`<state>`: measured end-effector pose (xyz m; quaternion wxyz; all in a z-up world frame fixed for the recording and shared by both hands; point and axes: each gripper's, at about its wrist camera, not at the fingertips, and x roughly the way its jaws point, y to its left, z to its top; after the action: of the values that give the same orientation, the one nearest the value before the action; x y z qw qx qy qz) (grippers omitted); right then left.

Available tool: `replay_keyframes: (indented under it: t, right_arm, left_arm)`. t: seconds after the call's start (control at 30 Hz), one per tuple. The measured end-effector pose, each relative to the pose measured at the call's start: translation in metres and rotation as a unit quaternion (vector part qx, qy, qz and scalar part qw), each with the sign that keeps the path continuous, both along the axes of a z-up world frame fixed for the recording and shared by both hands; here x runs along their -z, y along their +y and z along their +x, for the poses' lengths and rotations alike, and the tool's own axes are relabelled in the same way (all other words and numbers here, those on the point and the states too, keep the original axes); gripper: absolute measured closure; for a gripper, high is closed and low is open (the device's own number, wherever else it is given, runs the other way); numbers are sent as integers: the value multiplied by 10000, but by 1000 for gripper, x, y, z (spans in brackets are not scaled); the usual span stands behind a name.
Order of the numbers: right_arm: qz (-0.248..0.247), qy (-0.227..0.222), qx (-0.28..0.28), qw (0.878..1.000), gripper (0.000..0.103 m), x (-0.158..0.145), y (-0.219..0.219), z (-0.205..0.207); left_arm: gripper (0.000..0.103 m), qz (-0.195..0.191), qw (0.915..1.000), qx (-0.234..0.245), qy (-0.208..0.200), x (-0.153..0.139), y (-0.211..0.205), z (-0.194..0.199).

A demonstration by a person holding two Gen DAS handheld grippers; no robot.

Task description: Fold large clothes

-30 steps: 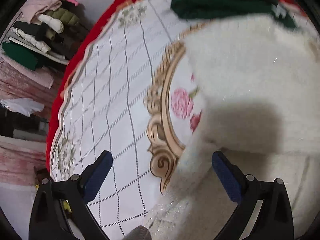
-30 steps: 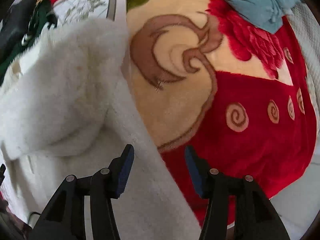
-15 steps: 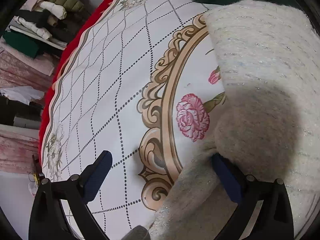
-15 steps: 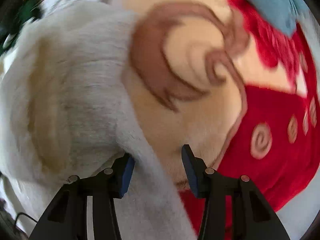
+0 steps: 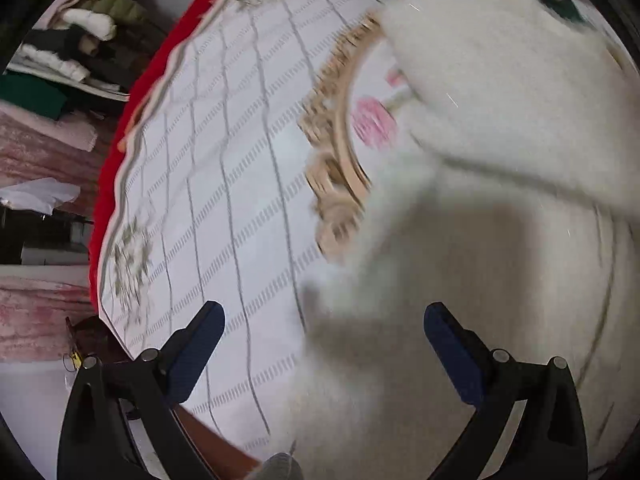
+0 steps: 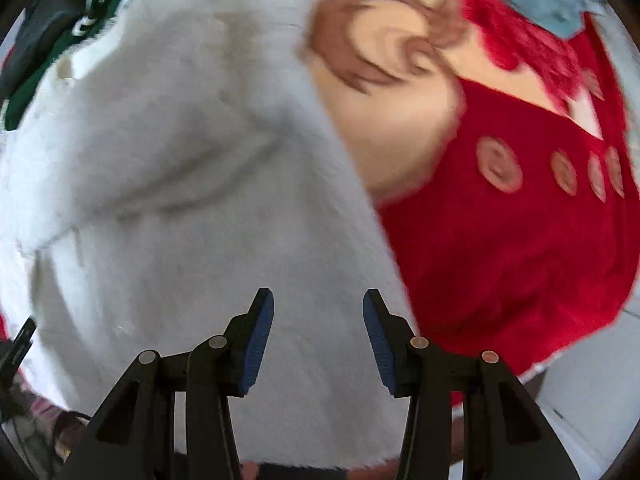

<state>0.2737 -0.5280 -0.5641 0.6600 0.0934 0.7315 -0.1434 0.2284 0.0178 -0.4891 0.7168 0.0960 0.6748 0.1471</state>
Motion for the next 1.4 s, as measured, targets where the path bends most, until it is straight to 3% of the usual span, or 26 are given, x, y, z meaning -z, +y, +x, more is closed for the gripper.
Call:
replay_keyframes:
  t: [0.1,0.17,0.2,0.27,0.37,0.5,0.63,0.73,0.83,0.87,0.9,1.0,1.03,1.13,1.23,1.33,1.37,1.4]
  right_arm:
    - [-256,183,172,9994,54,5,-18,-21]
    - [-166,363,244,9989,54,22,-14,-32]
    - [16,425,287,9987,61,32,-17,-37]
    - [299,429,400,9978,92,46,-18,-41]
    - [74,174,417,9990,96,37,-21,-41]
    - [-604,-88,782,9951,97,19,-45,-49]
    - [118,301,736,9968,94,36,-57,-32]
    - [114,391,628,9972,89,24,-63,-20]
    - [-3,40,663,9978,80,-11,-50,-6]
    - [86,-97,635,9979,73,-21,-43,2]
    - [308,-265,575,9975,68,-31,-34,9]
    - [1201,-423,261,9915,67,-42,11,23]
    - [1701,-334,57,9849,67,-38,37,30]
    - [2385,2,-231,9709,67,-11,97,30]
    - [2408,331,-364,9693,67,19,135,23]
    - [2120,483,-372,9754,67,44,139,2]
    - [2020,409,-377,9778,72,44,139,-3]
    - [1807,389,-352,9821,88,44,138,-3]
  left_arm:
    - [0,26,9993,328,201,12,-20,-22]
    - [0,12,9985,464,287,19,-30,-29]
    - [0,32,9979,549,327,24,-35,-33]
    - [0,180,9961,765,410,36,-47,-37]
    - [0,352,9948,865,415,42,-52,-37]
    - [0,323,9956,756,450,44,-49,-35]
    - [0,329,9957,772,405,39,-52,-33]
    - [0,169,9967,742,292,25,-56,-29]
    - [0,33,9970,758,167,14,-65,-25]
    - [0,-18,9971,753,135,11,-67,-24]
    - [0,-42,9971,756,115,10,-69,-23]
    - [0,-25,9969,747,226,18,-74,-22]
    - [0,-18,9969,741,249,20,-74,-24]
    - [0,53,9957,851,350,29,-76,-31]
    - [0,38,9950,865,507,40,-75,-41]
    - [0,40,9948,905,464,40,-75,-43]
    - [0,33,9949,895,472,40,-75,-43]
    - [0,7,9951,858,490,41,-74,-42]
